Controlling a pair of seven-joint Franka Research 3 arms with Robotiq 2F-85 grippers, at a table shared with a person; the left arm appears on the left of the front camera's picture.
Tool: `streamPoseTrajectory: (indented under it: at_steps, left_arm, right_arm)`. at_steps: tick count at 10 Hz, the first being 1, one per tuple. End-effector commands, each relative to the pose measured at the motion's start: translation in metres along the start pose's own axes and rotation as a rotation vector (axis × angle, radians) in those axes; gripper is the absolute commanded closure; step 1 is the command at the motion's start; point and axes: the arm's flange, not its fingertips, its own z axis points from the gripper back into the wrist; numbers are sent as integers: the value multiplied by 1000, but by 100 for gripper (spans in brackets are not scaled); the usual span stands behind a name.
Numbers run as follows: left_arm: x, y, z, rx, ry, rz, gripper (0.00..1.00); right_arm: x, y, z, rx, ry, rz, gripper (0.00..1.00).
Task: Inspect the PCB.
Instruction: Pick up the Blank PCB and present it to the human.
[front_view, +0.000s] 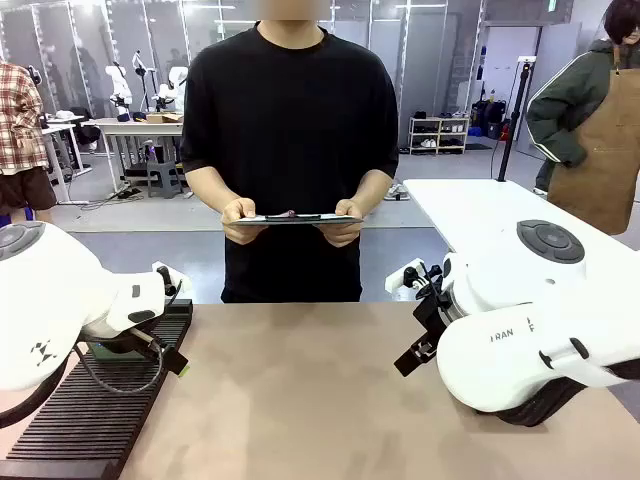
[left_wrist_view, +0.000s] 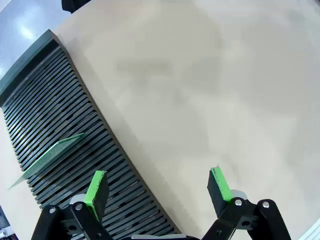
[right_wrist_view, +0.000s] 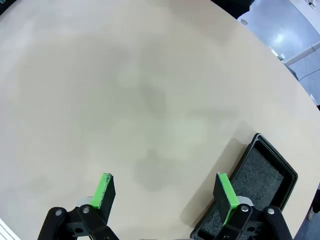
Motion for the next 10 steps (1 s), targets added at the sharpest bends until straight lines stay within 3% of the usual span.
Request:
streamPoseTrajectory:
  at_steps: [1, 10]
  left_arm:
    - [0, 0, 0, 0, 0, -1, 0]
    - [0, 0, 0, 0, 0, -1, 0]
  right_arm:
    - [0, 0, 0, 0, 0, 0, 0]
    - [0, 0, 0, -2, 0, 5, 0]
